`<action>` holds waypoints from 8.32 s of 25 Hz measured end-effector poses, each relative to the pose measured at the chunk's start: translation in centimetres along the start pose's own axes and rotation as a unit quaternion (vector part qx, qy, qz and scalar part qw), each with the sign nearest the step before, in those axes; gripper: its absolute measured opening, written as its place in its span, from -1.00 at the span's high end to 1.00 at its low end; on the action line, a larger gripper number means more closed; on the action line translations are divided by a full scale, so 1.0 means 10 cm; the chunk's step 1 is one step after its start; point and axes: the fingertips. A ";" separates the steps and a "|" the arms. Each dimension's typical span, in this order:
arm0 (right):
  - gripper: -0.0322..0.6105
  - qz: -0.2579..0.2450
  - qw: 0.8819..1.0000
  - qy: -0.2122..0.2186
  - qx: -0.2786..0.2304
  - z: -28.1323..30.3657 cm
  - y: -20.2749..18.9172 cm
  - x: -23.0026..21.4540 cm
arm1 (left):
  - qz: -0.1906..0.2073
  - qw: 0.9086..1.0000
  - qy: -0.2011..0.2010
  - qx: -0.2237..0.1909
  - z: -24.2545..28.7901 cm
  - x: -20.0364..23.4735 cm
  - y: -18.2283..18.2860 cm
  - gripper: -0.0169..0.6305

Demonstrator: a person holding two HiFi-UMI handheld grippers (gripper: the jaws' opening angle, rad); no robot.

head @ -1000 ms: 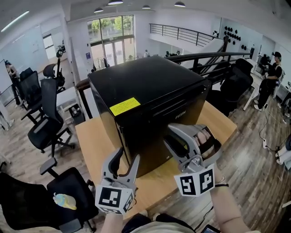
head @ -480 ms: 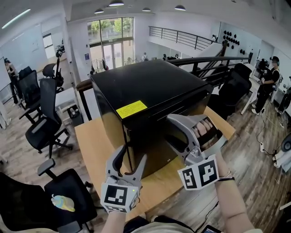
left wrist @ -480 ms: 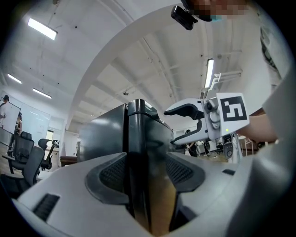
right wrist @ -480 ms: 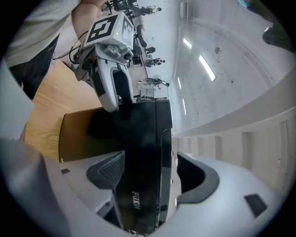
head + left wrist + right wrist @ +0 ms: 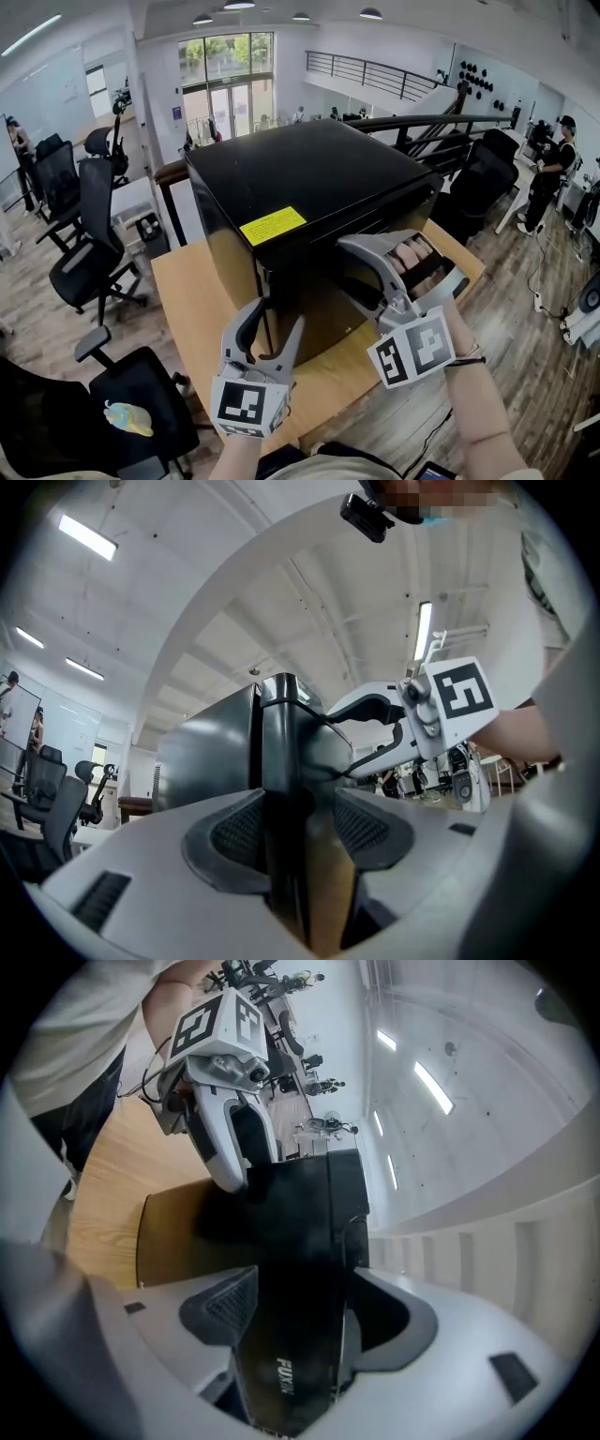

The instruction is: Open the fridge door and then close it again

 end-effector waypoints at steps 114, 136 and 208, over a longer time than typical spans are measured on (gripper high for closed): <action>0.43 0.560 0.820 -0.089 -0.082 -2.07 -0.36 2.43 | -0.025 0.940 -0.339 0.032 -1.34 -2.95 0.23 0.82; 0.45 0.620 0.768 -0.151 -0.053 -2.41 -1.07 2.63 | -0.007 0.942 -0.331 0.045 -1.23 -3.17 0.03 0.84; 0.67 0.580 0.789 -0.063 -0.190 -1.76 -0.04 2.18 | -0.030 0.978 -0.153 0.139 -1.22 -1.70 -0.61 0.84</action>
Point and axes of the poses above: the fingertips, and each gripper's own axes: z forward along the fingers, x to its left, y out of its top, and after that the axes turned 15 degrees about y, right-handed
